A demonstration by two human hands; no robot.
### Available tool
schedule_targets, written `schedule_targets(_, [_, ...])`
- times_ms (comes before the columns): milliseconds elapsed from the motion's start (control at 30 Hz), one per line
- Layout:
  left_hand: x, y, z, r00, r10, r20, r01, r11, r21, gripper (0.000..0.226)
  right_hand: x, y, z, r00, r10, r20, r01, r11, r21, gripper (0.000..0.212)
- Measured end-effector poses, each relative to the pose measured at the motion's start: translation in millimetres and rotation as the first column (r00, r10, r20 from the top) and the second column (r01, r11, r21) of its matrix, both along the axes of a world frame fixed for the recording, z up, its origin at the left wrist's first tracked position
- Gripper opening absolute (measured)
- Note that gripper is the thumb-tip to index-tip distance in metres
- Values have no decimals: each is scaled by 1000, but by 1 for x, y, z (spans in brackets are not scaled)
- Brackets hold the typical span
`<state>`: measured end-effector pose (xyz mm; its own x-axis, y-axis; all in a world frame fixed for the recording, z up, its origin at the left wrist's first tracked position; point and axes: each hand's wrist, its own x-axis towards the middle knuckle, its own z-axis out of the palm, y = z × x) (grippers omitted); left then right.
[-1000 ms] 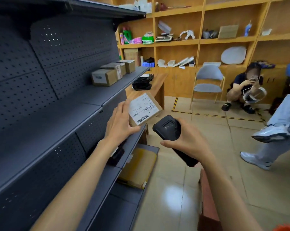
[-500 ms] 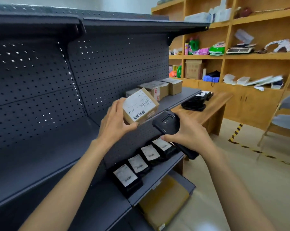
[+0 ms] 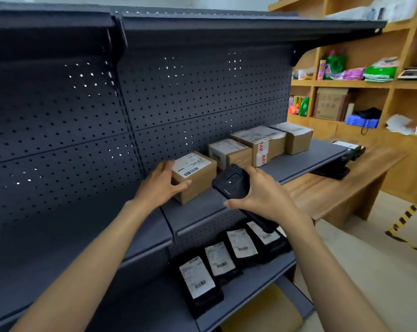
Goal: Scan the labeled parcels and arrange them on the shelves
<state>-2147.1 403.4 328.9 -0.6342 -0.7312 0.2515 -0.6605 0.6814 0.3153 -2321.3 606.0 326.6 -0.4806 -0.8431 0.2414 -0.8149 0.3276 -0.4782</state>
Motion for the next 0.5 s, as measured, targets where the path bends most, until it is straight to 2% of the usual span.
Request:
schedule_targets(133, [-8, -29, 5, 998, -61, 15, 59, 992, 110, 80, -17, -24, 2, 1000, -11, -23, 11, 1000, 3, 85])
schedule_targets(267, [-17, -35, 10, 999, -8, 54, 4, 997, 79, 109, -30, -40, -3, 999, -20, -27, 20, 1000, 5, 83])
schedule_targets(333, [-23, -31, 12, 997, 6, 78, -10, 999, 48, 115, -36, -44, -5, 1000, -16, -24, 16, 1000, 16, 87])
schedule_targets(500, [-41, -18, 8, 983, 52, 176, -37, 996, -86, 77, -55, -39, -8, 1000, -12, -15, 12, 999, 38, 95])
